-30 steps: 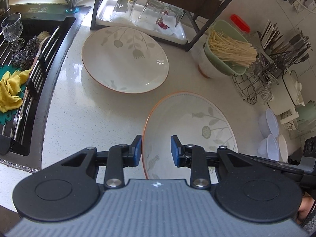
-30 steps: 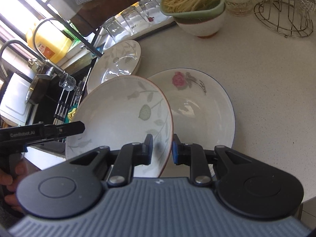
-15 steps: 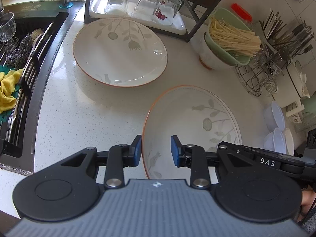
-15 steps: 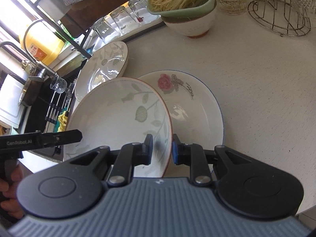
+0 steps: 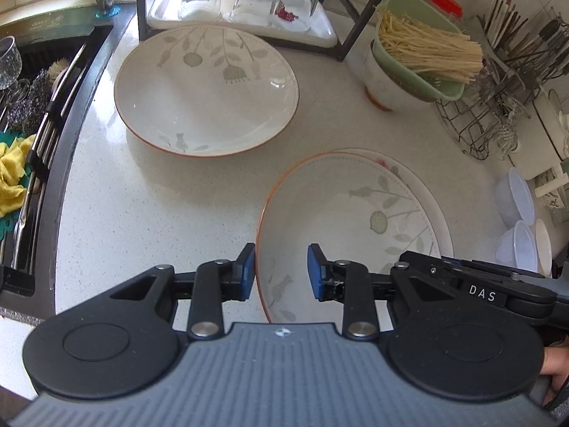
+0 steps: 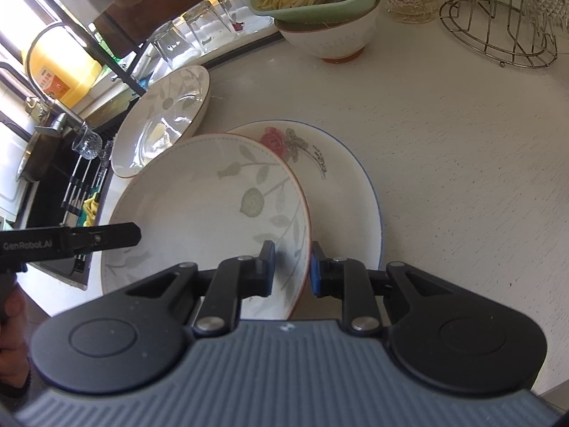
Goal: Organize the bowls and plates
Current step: 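Lift the leaf-pattern plate with both grippers and carry it over the rose-print plate, then lower the plate onto the rose-print plate and open both grippers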
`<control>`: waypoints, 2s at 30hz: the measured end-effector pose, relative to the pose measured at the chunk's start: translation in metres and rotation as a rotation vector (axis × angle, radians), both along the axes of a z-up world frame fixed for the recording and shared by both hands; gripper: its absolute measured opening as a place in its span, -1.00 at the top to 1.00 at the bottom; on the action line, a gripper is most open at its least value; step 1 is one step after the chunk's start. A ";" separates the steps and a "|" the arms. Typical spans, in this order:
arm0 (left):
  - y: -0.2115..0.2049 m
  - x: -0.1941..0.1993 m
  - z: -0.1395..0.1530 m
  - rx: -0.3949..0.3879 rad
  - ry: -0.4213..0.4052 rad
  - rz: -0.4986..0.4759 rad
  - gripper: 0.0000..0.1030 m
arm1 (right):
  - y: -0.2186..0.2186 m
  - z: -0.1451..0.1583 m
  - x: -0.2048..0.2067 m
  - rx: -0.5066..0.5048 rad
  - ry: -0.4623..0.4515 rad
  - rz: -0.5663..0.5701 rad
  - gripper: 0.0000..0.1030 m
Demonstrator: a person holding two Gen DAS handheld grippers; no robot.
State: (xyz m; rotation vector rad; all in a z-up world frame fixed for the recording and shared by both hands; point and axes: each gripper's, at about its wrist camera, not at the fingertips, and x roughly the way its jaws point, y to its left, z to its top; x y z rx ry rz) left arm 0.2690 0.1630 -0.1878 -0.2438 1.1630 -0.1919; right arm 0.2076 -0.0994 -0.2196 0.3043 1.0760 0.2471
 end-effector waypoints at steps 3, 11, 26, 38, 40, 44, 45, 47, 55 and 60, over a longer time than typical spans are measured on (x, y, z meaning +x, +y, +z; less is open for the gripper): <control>-0.007 0.003 -0.004 0.017 0.019 0.024 0.34 | -0.001 -0.002 0.003 -0.012 0.005 -0.020 0.54; -0.028 0.012 -0.014 0.100 0.044 0.014 0.34 | -0.001 0.002 0.012 -0.096 -0.047 0.004 0.54; -0.042 0.013 0.005 0.164 0.010 0.032 0.10 | -0.007 0.021 0.018 -0.150 -0.108 0.015 0.54; -0.060 -0.016 0.066 0.180 -0.155 0.053 0.09 | -0.026 0.059 0.004 -0.097 -0.189 0.019 0.54; -0.063 -0.022 0.078 0.174 -0.182 0.065 0.09 | -0.030 0.069 -0.002 -0.083 -0.212 0.021 0.54; -0.070 -0.035 0.100 0.171 -0.226 0.079 0.09 | -0.036 0.090 -0.013 -0.058 -0.265 0.028 0.54; -0.072 -0.038 0.104 0.169 -0.234 0.085 0.09 | -0.038 0.095 -0.017 -0.050 -0.280 0.030 0.54; -0.075 -0.046 0.112 0.161 -0.243 0.094 0.09 | -0.040 0.104 -0.023 -0.035 -0.304 0.043 0.54; -0.094 -0.077 0.128 0.148 -0.277 0.103 0.06 | -0.054 0.133 -0.054 -0.007 -0.373 0.061 0.54; -0.105 -0.101 0.137 0.141 -0.294 0.110 -0.05 | -0.065 0.145 -0.074 0.003 -0.406 0.062 0.54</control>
